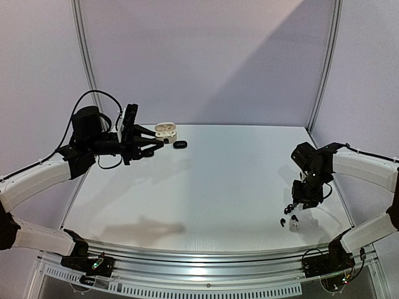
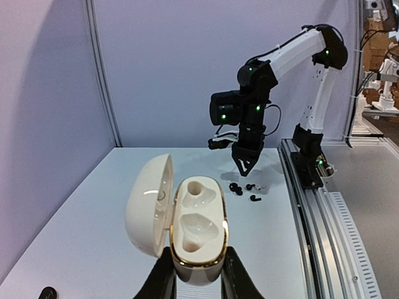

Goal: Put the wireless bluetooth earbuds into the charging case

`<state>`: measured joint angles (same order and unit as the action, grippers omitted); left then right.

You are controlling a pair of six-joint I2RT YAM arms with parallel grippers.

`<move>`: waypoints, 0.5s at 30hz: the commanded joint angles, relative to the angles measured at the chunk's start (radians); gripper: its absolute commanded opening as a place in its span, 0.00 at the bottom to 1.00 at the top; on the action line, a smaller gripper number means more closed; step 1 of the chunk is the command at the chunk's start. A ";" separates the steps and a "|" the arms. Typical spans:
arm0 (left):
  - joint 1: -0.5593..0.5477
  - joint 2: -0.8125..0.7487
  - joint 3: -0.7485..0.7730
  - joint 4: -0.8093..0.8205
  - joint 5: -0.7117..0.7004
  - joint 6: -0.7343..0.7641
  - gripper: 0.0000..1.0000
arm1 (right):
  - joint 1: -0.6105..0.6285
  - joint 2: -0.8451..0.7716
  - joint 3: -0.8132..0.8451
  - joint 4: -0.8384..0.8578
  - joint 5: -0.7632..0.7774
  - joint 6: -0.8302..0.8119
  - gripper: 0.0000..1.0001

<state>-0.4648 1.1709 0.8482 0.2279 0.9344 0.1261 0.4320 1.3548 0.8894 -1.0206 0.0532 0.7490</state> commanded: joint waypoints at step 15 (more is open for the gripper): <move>-0.009 -0.008 -0.011 0.010 0.004 0.026 0.00 | 0.082 0.118 -0.089 0.092 0.008 -0.020 0.38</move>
<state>-0.4648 1.1709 0.8478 0.2298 0.9340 0.1337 0.4946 1.4841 0.8108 -0.9699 0.0612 0.7319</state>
